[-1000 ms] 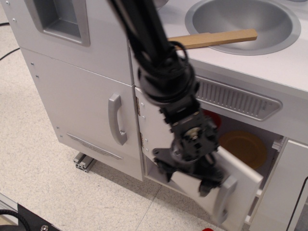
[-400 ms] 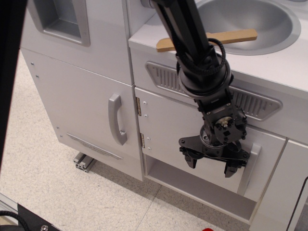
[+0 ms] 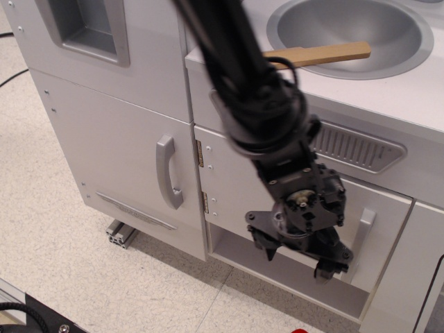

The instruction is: Close cabinet

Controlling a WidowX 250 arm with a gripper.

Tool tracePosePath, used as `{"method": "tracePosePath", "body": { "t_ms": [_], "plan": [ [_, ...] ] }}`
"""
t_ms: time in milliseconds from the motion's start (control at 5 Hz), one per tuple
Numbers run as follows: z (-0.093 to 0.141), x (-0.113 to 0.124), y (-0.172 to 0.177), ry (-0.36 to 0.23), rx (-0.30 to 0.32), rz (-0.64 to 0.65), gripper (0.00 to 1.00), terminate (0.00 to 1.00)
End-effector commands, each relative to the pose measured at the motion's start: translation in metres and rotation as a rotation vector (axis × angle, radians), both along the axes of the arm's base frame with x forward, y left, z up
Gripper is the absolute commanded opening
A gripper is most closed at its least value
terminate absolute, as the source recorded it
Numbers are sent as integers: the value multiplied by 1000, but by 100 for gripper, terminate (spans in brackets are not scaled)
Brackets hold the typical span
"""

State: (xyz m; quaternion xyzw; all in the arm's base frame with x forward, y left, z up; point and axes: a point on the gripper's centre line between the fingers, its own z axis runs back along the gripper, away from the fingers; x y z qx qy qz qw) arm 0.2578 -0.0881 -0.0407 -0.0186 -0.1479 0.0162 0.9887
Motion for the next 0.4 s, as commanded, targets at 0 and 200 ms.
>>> {"method": "tracePosePath", "body": {
  "t_ms": [0, 200],
  "plan": [
    [23, 2, 11, -26, -10, -15, 100, 0],
    [23, 2, 11, -26, -10, -15, 100, 100]
  ]
}}
